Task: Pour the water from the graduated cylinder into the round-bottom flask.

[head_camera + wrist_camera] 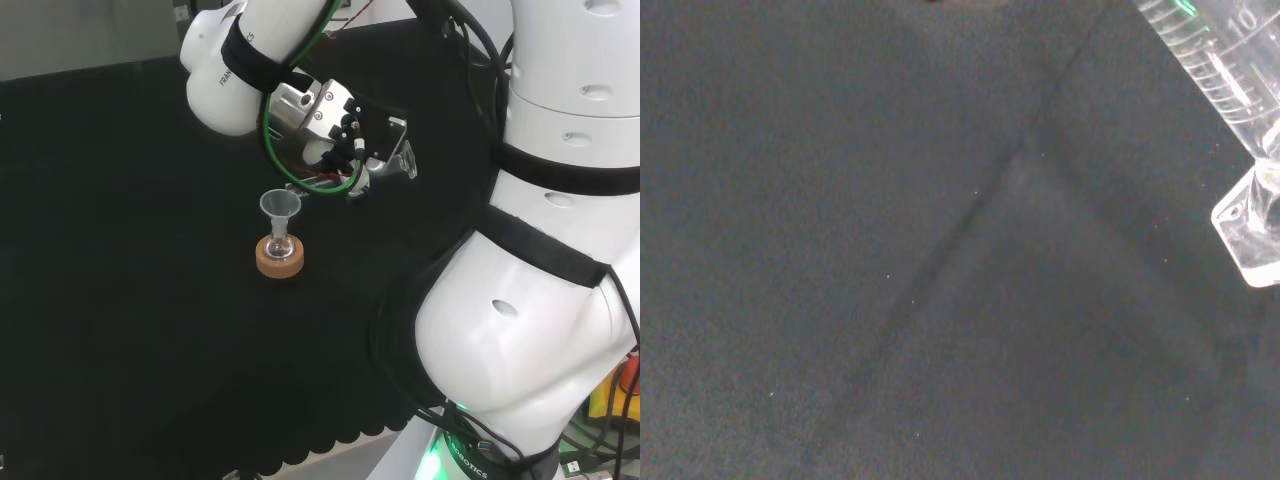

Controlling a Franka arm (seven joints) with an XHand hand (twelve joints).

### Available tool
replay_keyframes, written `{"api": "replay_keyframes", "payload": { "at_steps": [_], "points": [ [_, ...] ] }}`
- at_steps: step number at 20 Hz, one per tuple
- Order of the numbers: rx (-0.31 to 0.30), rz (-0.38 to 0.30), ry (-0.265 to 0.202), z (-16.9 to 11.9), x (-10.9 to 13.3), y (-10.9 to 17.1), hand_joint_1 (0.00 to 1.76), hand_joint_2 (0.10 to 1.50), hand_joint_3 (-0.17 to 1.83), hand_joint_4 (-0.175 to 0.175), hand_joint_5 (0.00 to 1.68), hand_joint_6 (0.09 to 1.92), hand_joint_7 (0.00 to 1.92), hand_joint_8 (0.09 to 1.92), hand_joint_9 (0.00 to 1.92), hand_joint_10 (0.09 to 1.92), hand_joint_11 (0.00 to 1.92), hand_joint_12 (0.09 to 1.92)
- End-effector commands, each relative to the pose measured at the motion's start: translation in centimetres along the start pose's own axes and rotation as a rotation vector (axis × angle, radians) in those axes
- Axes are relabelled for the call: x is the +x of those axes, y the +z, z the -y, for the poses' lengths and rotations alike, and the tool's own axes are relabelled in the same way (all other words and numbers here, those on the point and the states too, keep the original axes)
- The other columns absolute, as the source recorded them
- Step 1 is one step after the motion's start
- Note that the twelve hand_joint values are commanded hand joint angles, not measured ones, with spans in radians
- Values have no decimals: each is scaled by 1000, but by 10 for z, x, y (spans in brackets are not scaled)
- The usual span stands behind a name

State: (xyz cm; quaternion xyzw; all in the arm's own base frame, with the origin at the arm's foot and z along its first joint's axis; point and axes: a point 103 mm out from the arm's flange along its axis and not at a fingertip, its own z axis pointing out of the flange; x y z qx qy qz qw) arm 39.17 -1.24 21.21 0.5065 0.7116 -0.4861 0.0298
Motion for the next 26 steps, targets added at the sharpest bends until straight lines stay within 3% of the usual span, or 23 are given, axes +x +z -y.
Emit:
{"api": "replay_keyframes", "payload": {
  "at_steps": [1, 11, 15, 24, 26],
  "points": [
    [-5, -13, -4, -1, 0, 0, 1119, 1137, -11, -104, 968, 1047, 1273, 286, 1471, 87, 1360, 684],
    [-30, -40, -16, -4, -1, 0, 1119, 1137, -11, -104, 968, 1048, 1272, 285, 1470, 87, 1359, 684],
    [-67, -122, -44, -3, -5, 5, 1119, 1137, -11, -104, 967, 1048, 1271, 285, 1469, 87, 1360, 684],
    [-219, -331, -108, -3, -15, 13, 1117, 1139, -11, -103, 962, 1054, 1254, 279, 1453, 87, 1352, 681],
    [-235, -406, -131, -3, -17, 14, 1117, 1140, -11, -103, 962, 1055, 1252, 278, 1451, 87, 1350, 681]
  ]
}}
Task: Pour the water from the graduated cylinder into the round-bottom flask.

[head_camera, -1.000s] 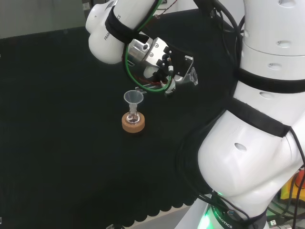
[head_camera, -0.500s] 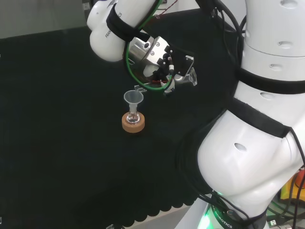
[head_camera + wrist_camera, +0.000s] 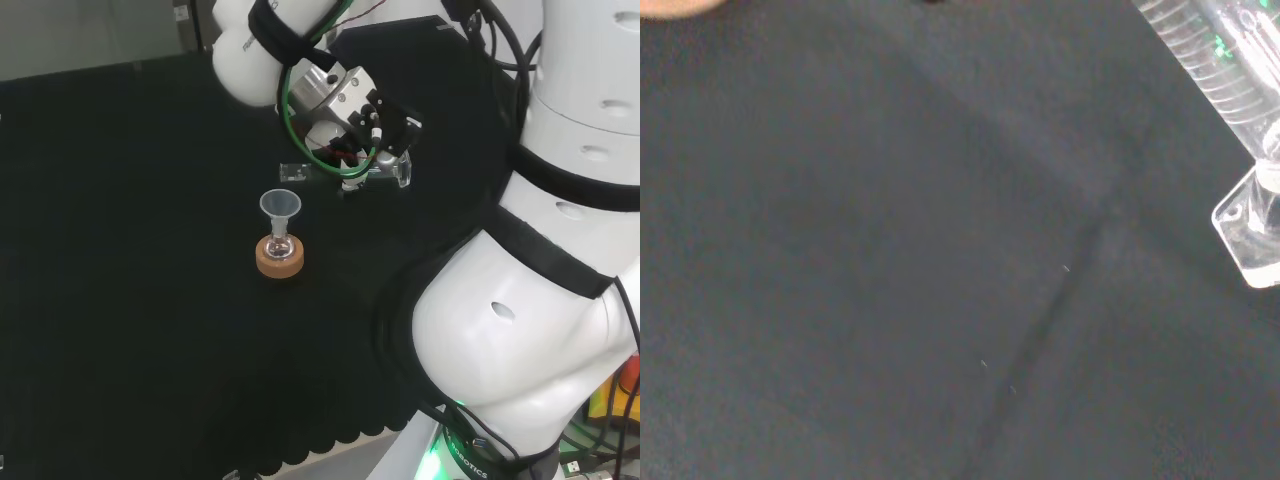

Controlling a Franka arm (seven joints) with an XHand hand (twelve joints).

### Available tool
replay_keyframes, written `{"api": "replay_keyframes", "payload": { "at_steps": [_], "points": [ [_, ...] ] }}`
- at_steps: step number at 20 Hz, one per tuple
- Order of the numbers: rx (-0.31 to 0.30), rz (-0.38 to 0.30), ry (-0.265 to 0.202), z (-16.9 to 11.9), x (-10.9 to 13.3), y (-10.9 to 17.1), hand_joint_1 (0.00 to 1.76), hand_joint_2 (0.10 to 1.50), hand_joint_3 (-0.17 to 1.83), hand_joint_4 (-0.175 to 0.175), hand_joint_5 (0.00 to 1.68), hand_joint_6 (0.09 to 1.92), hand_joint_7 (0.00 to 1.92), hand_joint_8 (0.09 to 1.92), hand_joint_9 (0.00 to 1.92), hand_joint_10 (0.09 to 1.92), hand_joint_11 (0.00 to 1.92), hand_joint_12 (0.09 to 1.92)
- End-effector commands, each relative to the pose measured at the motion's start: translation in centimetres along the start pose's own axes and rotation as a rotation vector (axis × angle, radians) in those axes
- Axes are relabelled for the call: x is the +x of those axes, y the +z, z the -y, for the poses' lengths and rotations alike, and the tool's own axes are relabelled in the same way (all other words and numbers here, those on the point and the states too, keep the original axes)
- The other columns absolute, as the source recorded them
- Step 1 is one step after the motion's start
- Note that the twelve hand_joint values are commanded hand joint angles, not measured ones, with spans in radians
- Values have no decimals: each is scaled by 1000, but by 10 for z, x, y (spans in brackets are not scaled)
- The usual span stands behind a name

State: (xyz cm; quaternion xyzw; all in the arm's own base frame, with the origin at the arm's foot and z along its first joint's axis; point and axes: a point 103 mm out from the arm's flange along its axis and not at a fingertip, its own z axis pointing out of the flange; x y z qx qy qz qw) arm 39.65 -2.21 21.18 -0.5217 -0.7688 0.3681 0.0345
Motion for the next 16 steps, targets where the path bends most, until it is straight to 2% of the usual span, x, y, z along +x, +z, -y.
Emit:
{"api": "replay_keyframes", "payload": {
  "at_steps": [1, 16],
  "points": [
    [-95, -212, -47, 2, -11, 7, 1117, 1140, -10, -103, 961, 1056, 1251, 278, 1450, 87, 1350, 681],
    [-382, -465, -152, -23, -40, 22, 1114, 1142, -10, -100, 957, 1063, 1244, 279, 1445, 87, 1351, 683]
  ]
}}
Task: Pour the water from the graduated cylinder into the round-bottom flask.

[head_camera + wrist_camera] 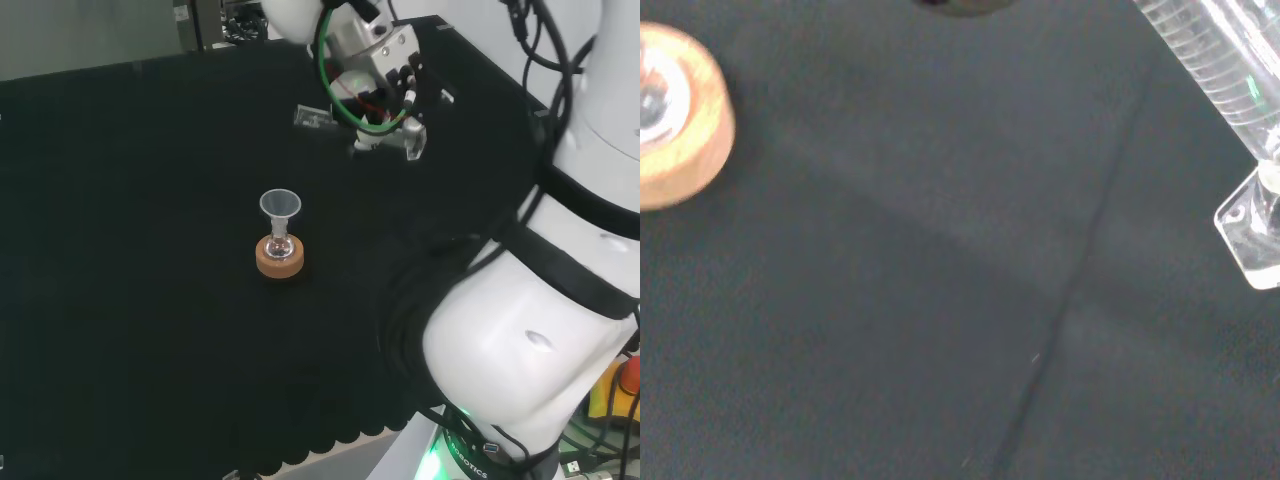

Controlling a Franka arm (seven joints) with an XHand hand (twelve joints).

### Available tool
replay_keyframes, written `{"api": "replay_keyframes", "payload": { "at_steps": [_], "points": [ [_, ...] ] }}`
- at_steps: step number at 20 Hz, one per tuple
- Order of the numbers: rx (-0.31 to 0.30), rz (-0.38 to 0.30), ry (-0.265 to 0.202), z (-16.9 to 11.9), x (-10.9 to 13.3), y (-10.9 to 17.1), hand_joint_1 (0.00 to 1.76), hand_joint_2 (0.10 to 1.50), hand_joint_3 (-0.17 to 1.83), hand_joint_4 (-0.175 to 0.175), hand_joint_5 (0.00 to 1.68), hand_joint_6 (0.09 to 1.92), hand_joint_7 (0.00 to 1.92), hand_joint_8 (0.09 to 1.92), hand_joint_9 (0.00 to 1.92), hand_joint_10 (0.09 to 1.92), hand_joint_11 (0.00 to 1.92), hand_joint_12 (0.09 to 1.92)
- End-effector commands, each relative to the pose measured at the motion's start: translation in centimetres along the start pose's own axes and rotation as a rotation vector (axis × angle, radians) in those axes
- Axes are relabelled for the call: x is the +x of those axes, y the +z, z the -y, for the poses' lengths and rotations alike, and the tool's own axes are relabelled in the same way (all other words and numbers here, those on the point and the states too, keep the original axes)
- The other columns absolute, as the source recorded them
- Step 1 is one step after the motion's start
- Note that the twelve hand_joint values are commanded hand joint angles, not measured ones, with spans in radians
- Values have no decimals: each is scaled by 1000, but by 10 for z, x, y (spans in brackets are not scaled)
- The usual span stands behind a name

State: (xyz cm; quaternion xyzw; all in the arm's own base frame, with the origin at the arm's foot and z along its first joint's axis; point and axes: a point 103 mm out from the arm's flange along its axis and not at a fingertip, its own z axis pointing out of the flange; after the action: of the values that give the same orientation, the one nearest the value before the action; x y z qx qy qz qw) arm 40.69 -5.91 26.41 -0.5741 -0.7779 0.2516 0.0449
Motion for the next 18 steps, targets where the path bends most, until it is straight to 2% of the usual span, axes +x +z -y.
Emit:
{"api": "replay_keyframes", "payload": {
  "at_steps": [1, 8, 18],
  "points": [
    [-186, -328, -197, -46, 5, 56, 1114, 1142, -10, -100, 957, 1063, 1244, 279, 1445, 87, 1351, 683],
    [-239, -394, -196, -58, -2, 63, 1113, 1142, -9, -98, 956, 1065, 1243, 280, 1445, 87, 1353, 684],
    [-368, -460, -182, -64, -13, 68, 1111, 1143, -9, -95, 955, 1067, 1239, 281, 1443, 87, 1354, 686]
  ]
}}
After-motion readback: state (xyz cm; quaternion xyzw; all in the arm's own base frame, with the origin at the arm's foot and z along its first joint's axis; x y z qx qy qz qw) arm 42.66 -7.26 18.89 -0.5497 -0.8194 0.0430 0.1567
